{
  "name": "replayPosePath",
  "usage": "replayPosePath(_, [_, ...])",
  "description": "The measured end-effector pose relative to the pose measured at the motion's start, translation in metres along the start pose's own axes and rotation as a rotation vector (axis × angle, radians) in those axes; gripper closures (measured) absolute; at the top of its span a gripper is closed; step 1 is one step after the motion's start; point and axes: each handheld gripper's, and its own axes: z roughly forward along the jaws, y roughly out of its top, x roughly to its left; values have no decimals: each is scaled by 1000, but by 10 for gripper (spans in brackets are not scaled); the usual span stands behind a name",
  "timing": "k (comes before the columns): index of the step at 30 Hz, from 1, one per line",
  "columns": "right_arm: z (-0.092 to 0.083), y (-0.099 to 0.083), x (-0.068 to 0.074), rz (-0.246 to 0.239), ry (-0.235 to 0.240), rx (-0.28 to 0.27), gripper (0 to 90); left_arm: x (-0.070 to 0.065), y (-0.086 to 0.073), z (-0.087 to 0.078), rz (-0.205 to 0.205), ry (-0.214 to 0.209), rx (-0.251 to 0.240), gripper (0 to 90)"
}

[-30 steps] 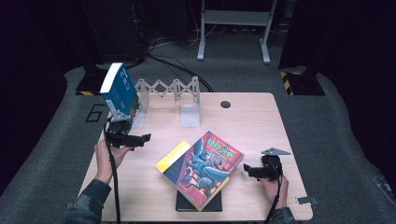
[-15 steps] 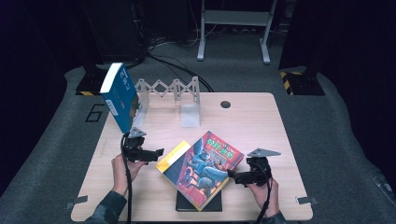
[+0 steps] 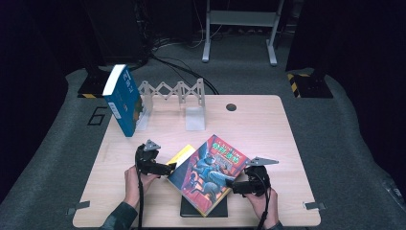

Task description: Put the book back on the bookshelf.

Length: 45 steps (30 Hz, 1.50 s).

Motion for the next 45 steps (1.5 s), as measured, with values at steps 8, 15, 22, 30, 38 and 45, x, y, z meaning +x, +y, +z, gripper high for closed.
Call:
replayPosePath(8, [2, 1, -3, 7, 9, 11, 59, -5, -8, -3, -15, -4, -32, 0])
replayPosePath(15, [5, 10, -4, -3, 12, 46, 70, -7, -14, -8, -28, -3, -38, 0])
replayPosePath(22, [9, 16, -4, -21, 7, 63, 79, -8, -18, -11, -31, 1, -41, 0])
replayPosePath(30, [16, 28, -7, -70, 10, 68, 114, -10, -25, -16, -55, 10, -51, 0])
replayPosePath(38, [19, 34, -4, -66, -2, 93, 134, -8, -33, -18, -104, -17, -63, 0])
replayPosePath(45, [20, 34, -6, -50, 10, 89, 133, -11, -36, -21, -108, 8, -75, 1])
